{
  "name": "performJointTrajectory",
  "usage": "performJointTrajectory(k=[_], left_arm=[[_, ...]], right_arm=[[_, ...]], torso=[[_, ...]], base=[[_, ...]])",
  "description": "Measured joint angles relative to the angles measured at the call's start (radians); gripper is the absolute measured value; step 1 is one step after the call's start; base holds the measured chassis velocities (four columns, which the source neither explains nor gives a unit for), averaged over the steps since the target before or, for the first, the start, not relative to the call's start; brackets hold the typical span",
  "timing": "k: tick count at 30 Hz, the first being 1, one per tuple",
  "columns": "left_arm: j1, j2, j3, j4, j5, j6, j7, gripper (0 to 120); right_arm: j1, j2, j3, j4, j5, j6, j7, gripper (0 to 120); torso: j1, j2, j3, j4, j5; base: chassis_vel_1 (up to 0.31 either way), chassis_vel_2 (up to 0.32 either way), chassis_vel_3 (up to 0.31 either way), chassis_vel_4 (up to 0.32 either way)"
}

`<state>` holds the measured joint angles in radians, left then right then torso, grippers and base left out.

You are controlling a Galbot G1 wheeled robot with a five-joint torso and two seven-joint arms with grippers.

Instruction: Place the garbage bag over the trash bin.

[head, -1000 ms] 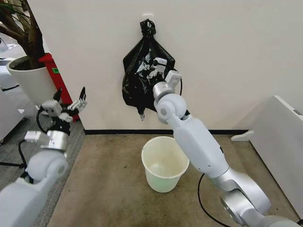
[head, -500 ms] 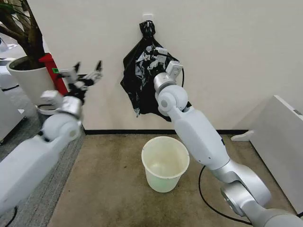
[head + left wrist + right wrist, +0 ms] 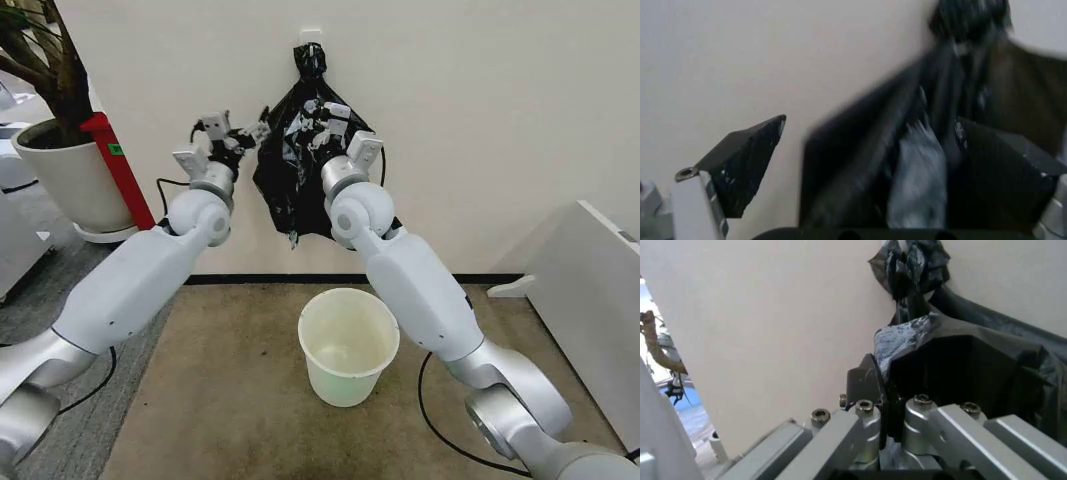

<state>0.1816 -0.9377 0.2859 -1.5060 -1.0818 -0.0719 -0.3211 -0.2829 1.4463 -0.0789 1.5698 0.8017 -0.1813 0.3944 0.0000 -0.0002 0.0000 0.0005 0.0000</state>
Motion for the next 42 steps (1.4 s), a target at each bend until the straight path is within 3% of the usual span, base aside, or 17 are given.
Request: performJointTrajectory(k=[7, 16, 22, 29, 31, 35, 42], left_arm=[[-0.065, -0.062, 0.097, 0.076, 0.004, 0.029, -0.003, 100], [-0.123, -0.161, 0.126, 0.189, 0.041, 0.075, -0.035, 98], [-0.126, -0.176, 0.136, 0.214, 0.076, 0.081, -0.039, 94], [-0.112, -0.117, 0.126, 0.200, 0.108, 0.087, -0.042, 67], [-0.111, -0.113, 0.124, 0.199, 0.109, 0.087, -0.042, 64], [-0.104, -0.088, 0.116, 0.184, 0.113, 0.084, -0.039, 45], [-0.102, -0.083, 0.107, 0.165, 0.113, 0.078, -0.042, 23]], right_arm=[[-0.022, -0.002, 0.019, 0.011, -0.004, 0.005, -0.013, 0], [-0.034, -0.009, 0.028, 0.026, -0.010, 0.014, -0.029, 0], [-0.035, -0.019, 0.034, 0.031, -0.014, 0.015, -0.034, 0], [-0.053, -0.032, 0.051, 0.030, -0.024, 0.018, -0.047, 0], [-0.054, -0.032, 0.053, 0.030, -0.024, 0.018, -0.047, 0], [-0.050, -0.032, 0.056, 0.029, -0.025, 0.020, -0.051, 0], [-0.040, -0.029, 0.048, 0.028, -0.024, 0.020, -0.050, 0]], torso=[[0.000, 0.000, 0.000, -0.0004, 0.0001], [0.000, 0.000, 0.000, -0.0005, 0.0002], [0.000, 0.000, 0.000, -0.0006, 0.0001], [0.000, 0.000, 0.000, -0.0002, 0.0000], [0.000, 0.000, 0.000, -0.0001, 0.0000], [0.000, 0.000, 0.000, -0.0004, 0.0000], [0.000, 0.000, 0.000, -0.0004, 0.0000]], base=[[0.000, 0.000, 0.000, 0.000], [0.000, 0.000, 0.000, 0.000], [0.000, 0.000, 0.000, 0.000], [0.000, 0.000, 0.000, 0.000], [0.000, 0.000, 0.000, 0.000], [0.000, 0.000, 0.000, 0.000], [0.000, 0.000, 0.000, 0.000]])
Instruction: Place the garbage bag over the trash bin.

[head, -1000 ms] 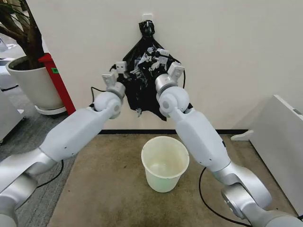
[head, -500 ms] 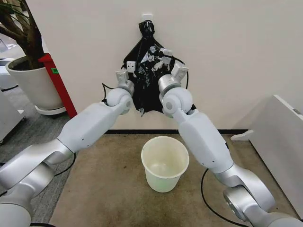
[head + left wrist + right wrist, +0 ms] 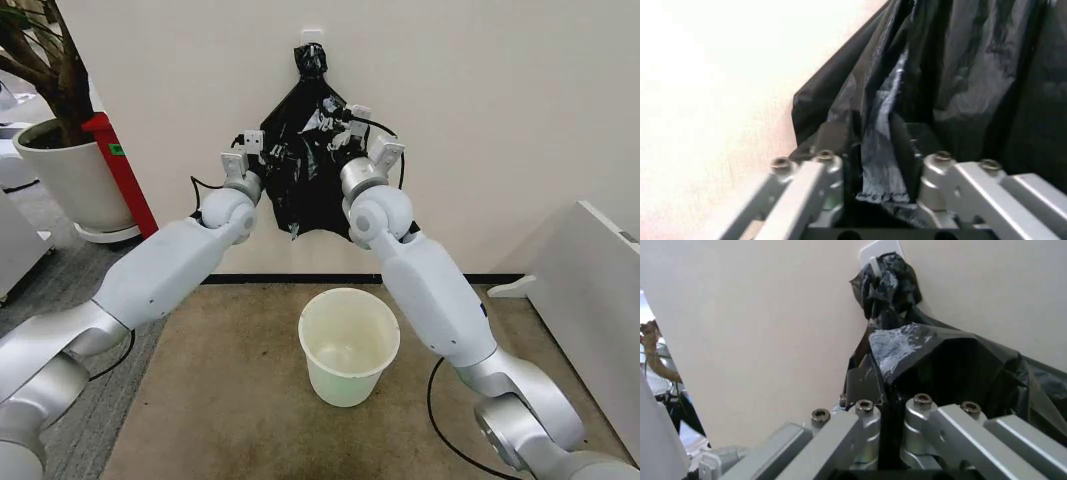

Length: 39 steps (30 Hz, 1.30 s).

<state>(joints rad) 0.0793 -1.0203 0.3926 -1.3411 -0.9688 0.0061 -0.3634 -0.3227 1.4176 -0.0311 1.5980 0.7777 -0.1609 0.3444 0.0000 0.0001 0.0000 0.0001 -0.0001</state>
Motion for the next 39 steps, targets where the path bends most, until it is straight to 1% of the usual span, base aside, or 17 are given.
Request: performJointTrajectory(k=[1, 3, 4, 6, 15, 18, 21, 23, 24, 25, 26, 31, 32, 34, 36, 38, 39], left_arm=[[0.000, 0.000, -0.002, -0.002, -0.001, -0.001, -0.001, 16], [-0.001, -0.002, -0.003, -0.001, -0.001, -0.002, -0.003, 9], [-0.001, -0.002, -0.003, -0.001, -0.001, -0.002, -0.003, 9], [-0.002, -0.002, -0.003, 0.001, -0.001, -0.003, -0.003, 1], [0.001, -0.011, -0.015, 0.013, 0.005, -0.006, -0.003, 0], [0.011, -0.008, -0.032, -0.005, 0.009, -0.008, -0.007, 0], [0.026, 0.003, -0.059, -0.038, 0.010, -0.008, -0.011, 0], [0.066, 0.028, -0.132, -0.112, 0.011, -0.003, -0.016, 0], [0.079, 0.035, -0.154, -0.133, 0.011, -0.001, -0.017, 0], [0.079, 0.035, -0.154, -0.133, 0.011, -0.001, -0.017, 0], [0.108, 0.052, -0.200, -0.176, 0.010, 0.003, -0.020, 0], [0.206, 0.112, -0.311, -0.302, -0.006, 0.015, -0.024, 0], [0.206, 0.112, -0.311, -0.302, -0.006, 0.015, -0.024, 0], [0.253, 0.139, -0.346, -0.354, -0.016, 0.018, -0.024, 0], [0.290, 0.159, -0.368, -0.388, -0.020, 0.019, -0.024, 0], [0.328, 0.169, -0.385, -0.413, -0.021, 0.018, -0.023, 0], [0.328, 0.169, -0.385, -0.413, -0.021, 0.018, -0.023, 0]], right_arm=[[0.000, 0.001, -0.002, 0.001, 0.000, 0.000, 0.000, 0], [0.000, 0.003, -0.002, 0.004, 0.000, 0.000, 0.000, 0], [0.000, 0.003, -0.002, 0.004, 0.000, 0.000, 0.000, 0], [-0.003, 0.004, -0.002, 0.007, 0.000, 0.000, 0.000, 0], [-0.022, -0.004, 0.005, 0.019, 0.000, 0.000, -0.001, 0], [-0.025, -0.006, 0.009, 0.022, 0.000, 0.000, -0.001, 0], [-0.025, -0.007, 0.016, 0.022, -0.001, 0.000, -0.001, 0], [-0.029, -0.012, 0.022, 0.029, -0.001, 0.000, -0.001, 0], [-0.031, -0.013, 0.023, 0.032, -0.001, 0.000, -0.001, 0], [-0.031, -0.013, 0.023, 0.032, -0.001, 0.000, -0.001, 0], [-0.036, -0.015, 0.024, 0.036, -0.002, 0.000, -0.001, 0], [-0.050, -0.009, 0.024, 0.048, -0.017, 0.000, 0.004, 0], [-0.050, -0.009, 0.024, 0.048, -0.017, 0.000, 0.004, 0], [-0.057, -0.007, 0.024, 0.063, -0.027, -0.003, 0.011, 0], [-0.062, -0.009, 0.025, 0.079, -0.032, -0.005, 0.014, 0], [-0.069, -0.013, 0.030, 0.102, -0.034, -0.008, 0.015, 0], [-0.069, -0.013, 0.030, 0.102, -0.034, -0.008, 0.015, 0]], torso=[[0.000, 0.000, 0.000, -0.0001, 0.0000], [0.000, 0.000, 0.000, -0.0001, 0.0000], [0.000, 0.000, 0.000, -0.0001, 0.0000], [0.000, 0.000, 0.000, -0.0001, 0.0000], [0.000, 0.000, 0.000, -0.0003, 0.0004], [0.000, 0.000, 0.000, -0.0002, 0.0002], [0.000, 0.000, 0.000, -0.0002, 0.0002], [0.000, 0.000, 0.000, -0.0002, 0.0002], [0.000, 0.000, 0.000, -0.0001, 0.0002], [0.000, 0.000, 0.000, -0.0001, 0.0002], [0.000, 0.000, 0.000, -0.0001, -0.0001], [0.000, 0.000, 0.000, 0.0001, -0.0001], [0.000, 0.000, 0.000, 0.0001, -0.0001], [0.000, 0.000, 0.000, 0.0000, -0.0002], [0.000, 0.000, 0.000, 0.0003, 0.0001], [0.000, 0.000, 0.000, 0.0003, 0.0000], [0.000, 0.000, 0.000, 0.0003, 0.0000]], base=[[0.000, 0.000, 0.000, 0.000], [0.000, 0.000, 0.000, 0.000], [0.000, 0.000, 0.000, 0.000], [0.000, 0.000, 0.000, 0.000], [0.000, 0.000, 0.000, 0.000], [0.000, 0.000, 0.000, 0.000], [0.000, 0.000, 0.000, 0.000], [0.000, 0.000, 0.000, 0.000], [0.000, 0.000, 0.000, 0.000], [0.000, 0.000, 0.000, 0.000], [0.000, 0.000, 0.000, 0.000], [0.000, 0.000, 0.000, 0.000], [0.000, 0.000, 0.000, 0.000], [0.000, 0.000, 0.000, 0.000], [0.000, 0.000, 0.000, 0.000], [0.000, 0.000, 0.000, 0.000], [0.000, 0.000, 0.000, 0.000]])
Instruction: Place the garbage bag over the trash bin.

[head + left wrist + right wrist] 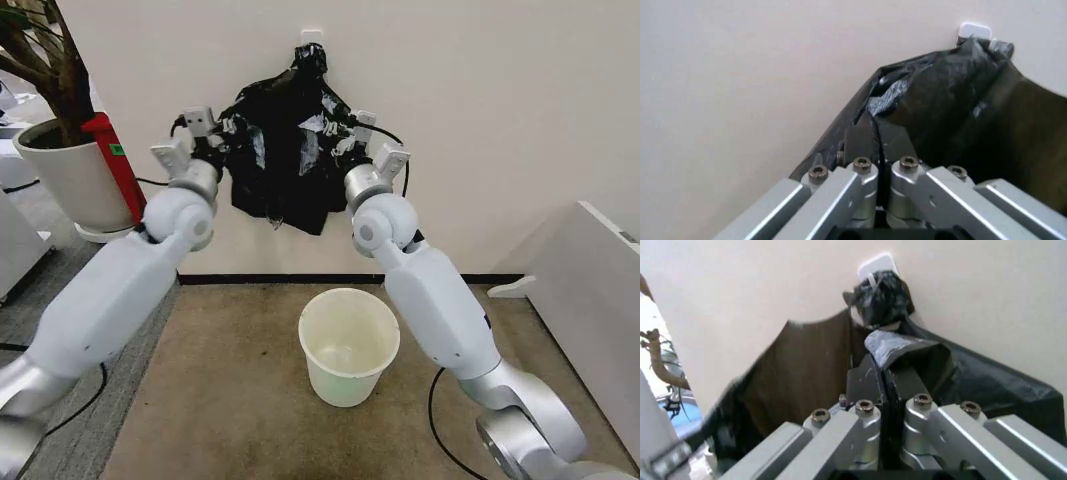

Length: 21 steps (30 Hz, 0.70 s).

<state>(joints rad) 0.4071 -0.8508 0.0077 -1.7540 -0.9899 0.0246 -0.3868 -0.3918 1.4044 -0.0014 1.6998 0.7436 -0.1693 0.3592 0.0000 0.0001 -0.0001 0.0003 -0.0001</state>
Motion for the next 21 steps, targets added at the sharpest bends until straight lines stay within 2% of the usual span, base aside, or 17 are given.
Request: performJointTrajectory(k=[11, 17, 21], left_arm=[[0.068, -0.011, -0.012, -0.061, -0.024, -0.008, -0.023, 0], [0.143, -0.024, -0.042, -0.178, -0.120, 0.011, -0.058, 0], [0.193, -0.033, -0.049, -0.208, -0.115, 0.017, -0.061, 0]], right_arm=[[-0.050, -0.061, 0.023, 0.157, 0.019, -0.038, 0.035, 0], [-0.130, -0.133, 0.043, 0.268, 0.047, -0.069, 0.046, 0], [-0.157, -0.159, 0.061, 0.289, 0.058, -0.072, 0.043, 0]], torso=[[0.000, 0.000, 0.000, -0.0004, 0.0003], [0.000, 0.000, 0.000, -0.0005, 0.0004], [0.000, 0.000, 0.000, -0.0006, 0.0002]], base=[[0.000, 0.000, 0.000, 0.000], [0.000, 0.000, 0.000, 0.000], [0.000, 0.000, 0.000, 0.000]])
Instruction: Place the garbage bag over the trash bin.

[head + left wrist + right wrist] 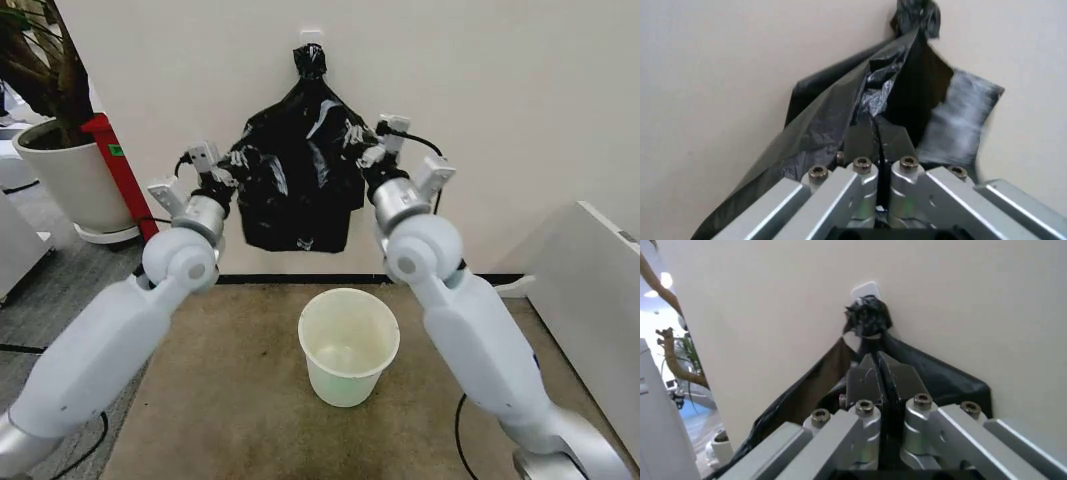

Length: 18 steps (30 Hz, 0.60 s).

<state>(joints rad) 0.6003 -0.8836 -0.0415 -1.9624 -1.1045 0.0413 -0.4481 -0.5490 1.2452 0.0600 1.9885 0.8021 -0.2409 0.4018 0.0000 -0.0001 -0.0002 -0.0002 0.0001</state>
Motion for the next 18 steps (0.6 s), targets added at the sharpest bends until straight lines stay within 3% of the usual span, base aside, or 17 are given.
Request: performJointTrajectory(k=[9, 13, 15, 18], left_arm=[[0.020, -0.005, -0.013, 0.007, 0.029, -0.002, 0.010, 0], [-0.012, -0.009, -0.015, 0.040, 0.037, -0.011, 0.018, 0], [-0.016, -0.012, -0.015, 0.045, 0.038, -0.012, 0.018, 0], [-0.023, -0.020, -0.014, 0.056, 0.044, -0.015, 0.020, 0]], right_arm=[[-0.002, 0.007, 0.005, 0.002, 0.035, -0.013, -0.004, 0], [0.037, 0.059, -0.060, -0.023, 0.158, 0.008, -0.002, 17], [0.047, 0.071, -0.072, -0.043, 0.160, 0.017, -0.013, 19], [0.089, 0.105, -0.107, -0.114, 0.168, 0.029, -0.020, 32]], torso=[[0.000, 0.000, 0.000, 0.0002, -0.0001], [0.000, 0.000, 0.000, 0.0004, -0.0004], [0.000, 0.000, 0.000, 0.0003, -0.0003], [0.000, 0.000, 0.000, 0.0003, -0.0003]], base=[[0.000, 0.000, 0.000, 0.000], [0.000, 0.000, 0.000, 0.000], [0.000, 0.000, 0.000, 0.000], [0.000, 0.000, 0.000, 0.000]])
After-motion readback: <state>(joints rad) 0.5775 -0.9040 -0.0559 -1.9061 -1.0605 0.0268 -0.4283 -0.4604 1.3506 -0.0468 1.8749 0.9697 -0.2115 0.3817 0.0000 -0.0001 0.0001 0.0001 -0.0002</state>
